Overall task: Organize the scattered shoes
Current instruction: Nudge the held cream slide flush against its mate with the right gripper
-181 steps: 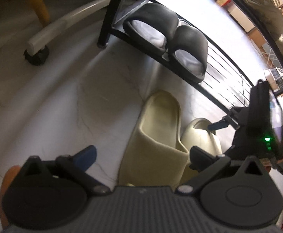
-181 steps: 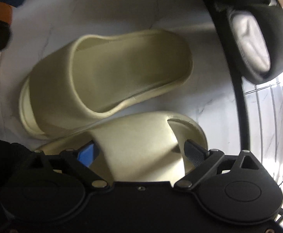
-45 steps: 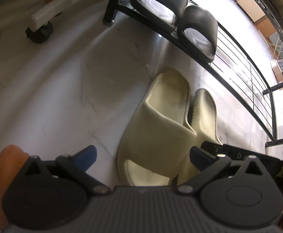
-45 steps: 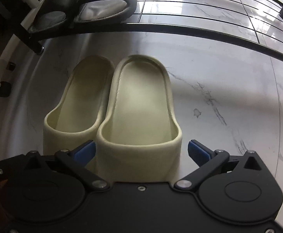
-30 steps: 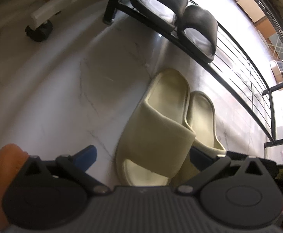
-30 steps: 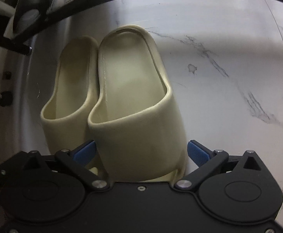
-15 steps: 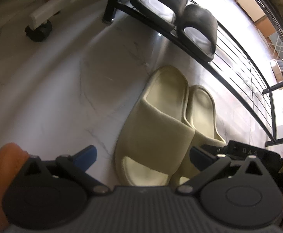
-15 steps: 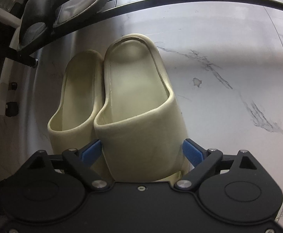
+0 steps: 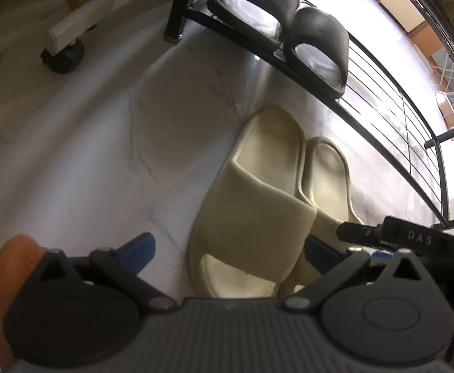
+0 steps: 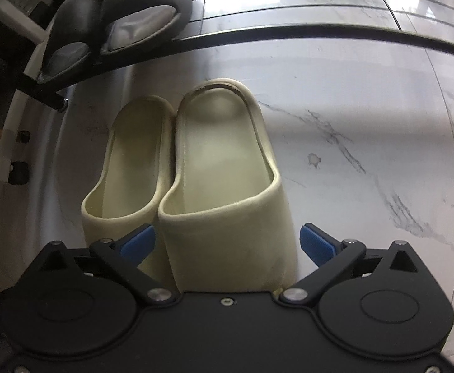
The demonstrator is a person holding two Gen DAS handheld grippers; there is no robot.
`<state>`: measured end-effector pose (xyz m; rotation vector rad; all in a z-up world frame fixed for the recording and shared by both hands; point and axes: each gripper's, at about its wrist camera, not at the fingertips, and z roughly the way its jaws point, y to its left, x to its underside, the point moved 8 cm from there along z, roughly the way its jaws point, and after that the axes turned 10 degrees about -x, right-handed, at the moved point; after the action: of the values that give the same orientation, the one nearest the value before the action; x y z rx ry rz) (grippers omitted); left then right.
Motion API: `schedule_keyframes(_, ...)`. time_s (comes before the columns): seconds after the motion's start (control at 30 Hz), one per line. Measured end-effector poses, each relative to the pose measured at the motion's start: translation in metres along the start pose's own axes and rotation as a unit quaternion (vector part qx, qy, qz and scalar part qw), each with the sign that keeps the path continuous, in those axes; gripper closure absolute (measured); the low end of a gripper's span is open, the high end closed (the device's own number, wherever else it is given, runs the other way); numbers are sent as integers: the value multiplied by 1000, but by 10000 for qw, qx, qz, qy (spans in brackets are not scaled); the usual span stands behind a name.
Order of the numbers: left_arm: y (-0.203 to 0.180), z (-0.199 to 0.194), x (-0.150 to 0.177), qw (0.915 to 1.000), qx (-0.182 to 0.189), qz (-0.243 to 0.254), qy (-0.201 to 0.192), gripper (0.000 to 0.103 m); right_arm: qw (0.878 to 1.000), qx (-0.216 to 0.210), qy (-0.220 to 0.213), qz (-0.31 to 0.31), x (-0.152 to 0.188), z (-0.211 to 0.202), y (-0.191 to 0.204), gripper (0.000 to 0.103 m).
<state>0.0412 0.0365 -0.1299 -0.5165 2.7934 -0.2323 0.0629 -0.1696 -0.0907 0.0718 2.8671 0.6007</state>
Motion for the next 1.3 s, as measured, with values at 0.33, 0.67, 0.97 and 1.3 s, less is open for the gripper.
schedule_keyframes(0.33, 1, 0, -1, 9999, -115, 42, -75, 1, 9999, 4, -95, -83, -2, -5, 3, 2)
schedule_keyframes(0.67, 7, -1, -5, 9995, -262, -66, -151, 1, 9981, -484, -276, -260, -6, -12, 25, 2)
schedule_keyframes(0.97, 11, -1, -6, 9991, -343, -165, -169, 1, 9960, -809, 77, -359, 4, -5, 42, 1)
schedule_keyframes(1.3, 15, -3, -7, 9985, -447, -202, -245, 1, 9951, -940, 96, -304, 6, -4, 47, 0)
